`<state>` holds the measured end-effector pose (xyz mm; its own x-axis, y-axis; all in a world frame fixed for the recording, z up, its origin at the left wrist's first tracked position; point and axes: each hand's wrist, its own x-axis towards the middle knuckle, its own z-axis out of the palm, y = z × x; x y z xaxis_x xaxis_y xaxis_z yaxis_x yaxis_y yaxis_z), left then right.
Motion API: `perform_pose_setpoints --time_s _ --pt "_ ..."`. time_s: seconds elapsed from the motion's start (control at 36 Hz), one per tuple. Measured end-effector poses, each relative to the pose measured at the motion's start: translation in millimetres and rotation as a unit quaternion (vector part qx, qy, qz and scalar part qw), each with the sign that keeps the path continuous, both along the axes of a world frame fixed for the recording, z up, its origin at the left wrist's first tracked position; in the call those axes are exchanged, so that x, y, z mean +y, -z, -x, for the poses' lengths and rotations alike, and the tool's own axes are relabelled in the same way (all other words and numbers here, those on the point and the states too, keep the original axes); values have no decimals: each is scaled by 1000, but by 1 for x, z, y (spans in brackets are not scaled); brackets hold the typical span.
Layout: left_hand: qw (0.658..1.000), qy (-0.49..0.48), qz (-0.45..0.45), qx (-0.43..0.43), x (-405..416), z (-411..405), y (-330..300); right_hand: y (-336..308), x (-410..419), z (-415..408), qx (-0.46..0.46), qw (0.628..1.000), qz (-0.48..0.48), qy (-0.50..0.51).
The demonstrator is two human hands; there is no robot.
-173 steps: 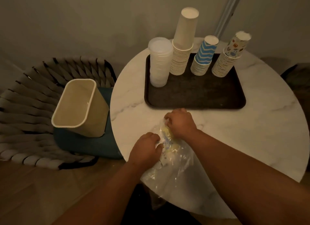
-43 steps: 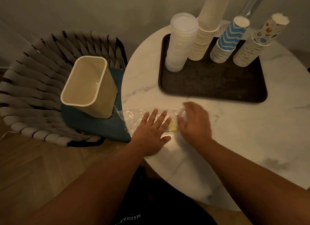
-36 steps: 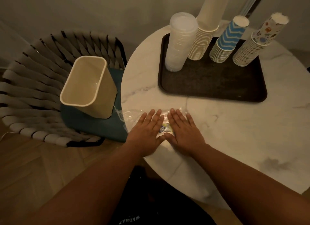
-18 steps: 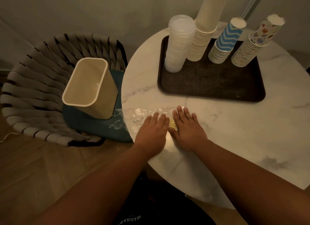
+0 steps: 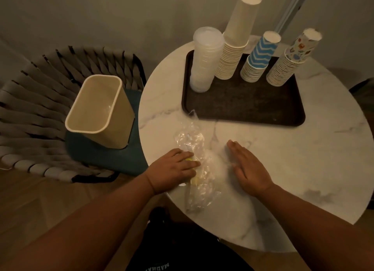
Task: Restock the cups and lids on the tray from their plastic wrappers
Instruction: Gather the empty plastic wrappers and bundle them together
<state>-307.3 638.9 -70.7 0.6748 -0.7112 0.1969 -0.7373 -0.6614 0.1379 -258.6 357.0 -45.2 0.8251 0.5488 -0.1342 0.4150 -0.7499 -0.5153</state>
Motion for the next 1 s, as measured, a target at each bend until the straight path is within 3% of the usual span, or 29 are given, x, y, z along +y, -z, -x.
perform_pose_setpoints --time_s 0.06,0.11,0.22,0.31,0.42,0.5,0.58,0.64,0.69,0.89,0.94,1.0 --pt "995 -41 52 75 2 5 -1 6 -2 -2 -29 997 18 -65" --pt "969 -129 118 175 -2 8 -11 6 6 -2 -44 989 32 -135" --pt "862 -320 228 322 -8 4 -28 6 34 0 -37 992 -19 -121" --pt "826 -349 289 336 -8 -2 -30 -1 58 0 69 995 -75 -2" --pt "806 -364 299 359 -9 -7 -29 -9 82 -9 175 958 -178 142" --pt "736 -371 400 401 -11 -8 -38 -10 95 -17 187 961 -131 154" --pt "682 -426 454 384 -16 -14 -41 -9 106 -25 180 965 -79 174" --pt "681 -485 417 356 -18 -22 -39 -8 113 -30 175 962 -41 204" --pt "711 -525 338 325 -20 -28 -39 -8 118 -34 160 961 -1 225" --pt "792 -505 186 288 -20 -32 -33 -9 124 -28 136 954 13 266" --pt "802 -497 161 291 -20 -34 -31 -11 120 -25 76 959 32 271" --pt "805 -494 147 293 -21 -36 -32 -13 116 -22 -48 975 52 210"
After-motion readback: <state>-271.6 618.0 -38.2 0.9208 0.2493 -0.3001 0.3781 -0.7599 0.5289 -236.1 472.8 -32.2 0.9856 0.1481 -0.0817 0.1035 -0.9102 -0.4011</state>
